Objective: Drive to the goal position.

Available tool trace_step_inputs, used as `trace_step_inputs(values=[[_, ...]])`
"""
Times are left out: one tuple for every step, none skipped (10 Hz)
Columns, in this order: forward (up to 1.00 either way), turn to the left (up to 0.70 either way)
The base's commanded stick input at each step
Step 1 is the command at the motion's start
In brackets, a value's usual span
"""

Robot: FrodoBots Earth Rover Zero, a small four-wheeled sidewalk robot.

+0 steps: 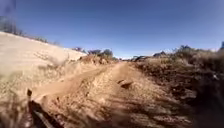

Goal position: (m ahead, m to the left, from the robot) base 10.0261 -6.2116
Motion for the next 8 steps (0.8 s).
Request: trace_step_inputs(values=[[0.5, 0.0], [0.5, 0.0], [0.5, 0.0], [0.5, 0.0], [0.5, 0.0], [0.5, 0.0], [0.5, 0.0], [0.5, 0.0]])
